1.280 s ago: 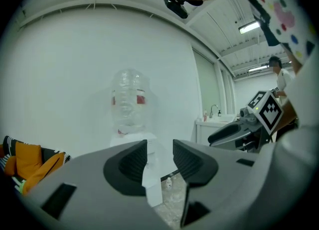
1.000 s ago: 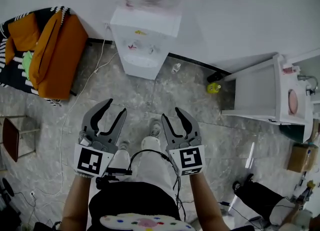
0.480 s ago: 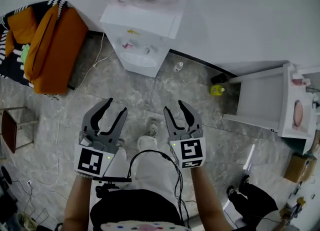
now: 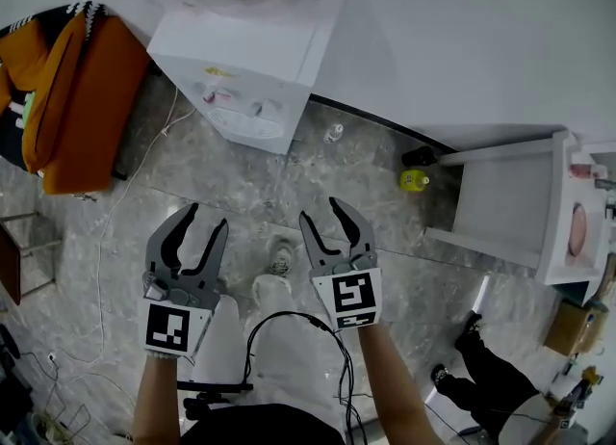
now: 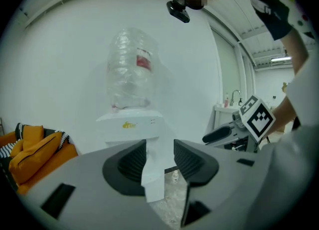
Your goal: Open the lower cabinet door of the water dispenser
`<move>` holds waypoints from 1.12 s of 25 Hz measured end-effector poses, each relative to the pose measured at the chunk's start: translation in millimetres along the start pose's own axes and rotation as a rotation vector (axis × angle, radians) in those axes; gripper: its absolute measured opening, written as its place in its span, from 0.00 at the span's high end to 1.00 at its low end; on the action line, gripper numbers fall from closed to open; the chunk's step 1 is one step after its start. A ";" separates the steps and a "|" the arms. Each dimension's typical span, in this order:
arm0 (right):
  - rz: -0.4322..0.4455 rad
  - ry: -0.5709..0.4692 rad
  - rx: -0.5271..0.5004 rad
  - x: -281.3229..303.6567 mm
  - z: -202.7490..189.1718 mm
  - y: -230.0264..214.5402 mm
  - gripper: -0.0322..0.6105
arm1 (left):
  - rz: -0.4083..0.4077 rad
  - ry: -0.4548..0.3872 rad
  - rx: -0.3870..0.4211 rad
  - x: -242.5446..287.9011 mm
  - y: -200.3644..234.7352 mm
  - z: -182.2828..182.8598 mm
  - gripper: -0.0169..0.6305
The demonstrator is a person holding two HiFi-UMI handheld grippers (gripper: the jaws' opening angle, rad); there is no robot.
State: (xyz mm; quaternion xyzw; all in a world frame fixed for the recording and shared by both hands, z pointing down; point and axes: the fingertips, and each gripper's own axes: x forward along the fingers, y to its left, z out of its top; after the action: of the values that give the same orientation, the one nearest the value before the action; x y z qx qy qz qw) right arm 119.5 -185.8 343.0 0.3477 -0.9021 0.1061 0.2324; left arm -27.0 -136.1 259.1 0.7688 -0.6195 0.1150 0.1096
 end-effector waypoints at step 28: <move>0.053 0.106 0.010 168.0 -177.4 -45.9 0.64 | -0.105 0.092 -0.023 116.1 -25.0 -171.5 0.71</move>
State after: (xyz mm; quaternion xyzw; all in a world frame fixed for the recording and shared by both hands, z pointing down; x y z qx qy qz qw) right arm 102.6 -254.1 581.4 0.3188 -0.8968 0.1351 0.2752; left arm 14.3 -185.2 457.6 0.7930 -0.5737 0.1372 0.1525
